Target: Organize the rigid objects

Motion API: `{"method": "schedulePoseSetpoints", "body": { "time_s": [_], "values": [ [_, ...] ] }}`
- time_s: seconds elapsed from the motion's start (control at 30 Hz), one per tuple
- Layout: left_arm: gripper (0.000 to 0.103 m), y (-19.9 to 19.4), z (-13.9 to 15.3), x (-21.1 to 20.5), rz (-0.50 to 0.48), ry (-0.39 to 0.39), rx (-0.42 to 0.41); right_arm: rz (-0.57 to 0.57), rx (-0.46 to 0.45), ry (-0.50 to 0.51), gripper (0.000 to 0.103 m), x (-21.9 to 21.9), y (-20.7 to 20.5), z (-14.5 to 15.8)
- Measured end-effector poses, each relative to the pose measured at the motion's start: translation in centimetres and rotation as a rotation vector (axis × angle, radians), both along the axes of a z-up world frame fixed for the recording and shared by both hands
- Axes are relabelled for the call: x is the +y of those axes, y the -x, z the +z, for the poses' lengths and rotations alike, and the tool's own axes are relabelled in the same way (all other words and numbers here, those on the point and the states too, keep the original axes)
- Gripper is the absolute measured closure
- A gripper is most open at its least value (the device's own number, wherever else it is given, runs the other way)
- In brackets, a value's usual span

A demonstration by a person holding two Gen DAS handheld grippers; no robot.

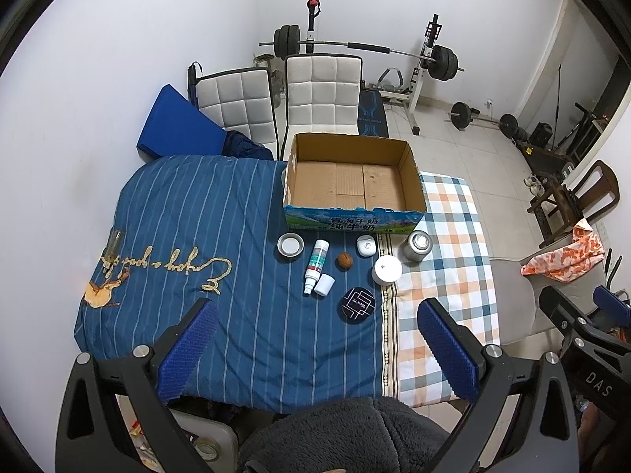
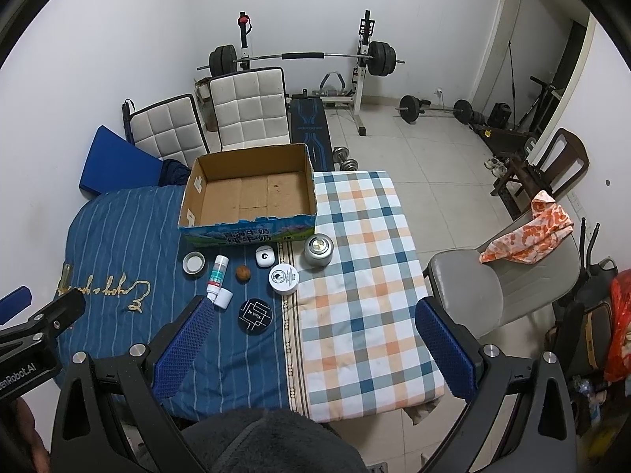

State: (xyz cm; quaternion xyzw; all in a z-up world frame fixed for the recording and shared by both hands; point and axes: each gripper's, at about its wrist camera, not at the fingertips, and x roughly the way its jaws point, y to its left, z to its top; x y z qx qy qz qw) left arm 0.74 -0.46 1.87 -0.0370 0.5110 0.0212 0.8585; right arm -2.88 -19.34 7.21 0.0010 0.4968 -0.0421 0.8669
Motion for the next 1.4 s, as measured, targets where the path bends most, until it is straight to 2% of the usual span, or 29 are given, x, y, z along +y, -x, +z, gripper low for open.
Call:
{"method": "schedulePoseSetpoints", "body": {
  "time_s": [0.27, 0.37, 0.43, 0.57, 0.7, 0.73, 0.77, 0.8, 0.87, 0.97, 1.07, 1.13, 1.2, 1.27, 1.3, 1.33, 1.4],
  "values": [
    [0.000, -0.5, -0.7, -0.1, -0.012, 0.006, 0.010, 0.008, 0.004, -0.014, 0.000, -0.2, -0.3, -0.5],
    [0.000, -1.8, -1.8, -0.2, -0.025, -0.004, 0.009, 0.010, 0.024, -0.033, 0.000, -0.5, -1.2, -1.6],
    [0.000, -3.5, -3.3, -0.1, -0.025, -0.028, 0.017, 0.012, 0.055, -0.073, 0.000, -1.1, -2.7, -3.3],
    [0.000, -8.5, -8.8, 0.2, -0.022, -0.089, 0.068, 0.011, 0.158, -0.117, 0.000, -2.3, -7.5, -9.6],
    [0.002, -14.8, -17.8, 0.6, -0.041, -0.122, 0.211, 0.028, 0.301, -0.117, 0.000, -2.0, -13.7, -19.3],
    [0.005, -16.5, -20.5, 0.7, -0.053, -0.109, 0.251, 0.037, 0.325, -0.113, 0.000, -1.6, -14.9, -21.6],
    [0.014, -17.7, -22.8, 0.8, -0.047, -0.121, 0.278, 0.036, 0.349, -0.104, 0.000, -1.3, -16.0, -23.9],
    [0.016, -18.6, -24.6, 0.8, -0.048, -0.122, 0.300, 0.039, 0.379, -0.105, 0.001, -0.8, -17.4, -26.9],
    [0.027, -20.3, -28.6, 1.0, -0.042, -0.115, 0.364, 0.035, 0.412, -0.104, 0.003, -0.2, -19.0, -30.4],
    [0.029, -22.2, -34.2, 0.8, -0.051, -0.100, 0.452, 0.017, 0.477, -0.130, 0.004, 0.5, -21.0, -35.9],
    [0.029, -23.3, -37.8, 0.4, -0.066, -0.111, 0.509, 0.009, 0.532, -0.148, 0.005, 1.2, -22.1, -40.1],
    [0.030, -23.9, -39.9, 0.2, -0.073, -0.109, 0.553, -0.003, 0.557, -0.151, 0.005, 1.5, -22.6, -41.8],
    [0.039, -24.2, -41.6, 0.2, -0.062, -0.106, 0.583, -0.009, 0.591, -0.162, 0.006, 1.8, -23.0, -43.4],
    [0.063, -24.3, -43.0, 0.5, -0.047, -0.056, 0.614, -0.018, 0.609, -0.179, 0.009, 2.0, -23.2, -44.6],
    [0.069, -24.2, -43.3, 0.7, -0.039, -0.033, 0.622, -0.027, 0.621, -0.187, 0.013, 2.0, -23.2, -45.2],
    [0.070, -24.1, -43.4, 0.8, -0.028, -0.035, 0.621, -0.032, 0.630, -0.196, 0.023, 2.0, -23.3, -45.7],
    [0.070, -23.5, -43.2, 0.7, -0.023, -0.055, 0.606, -0.029, 0.648, -0.211, 0.030, 2.2, -23.3, -46.5]
  ]
}}
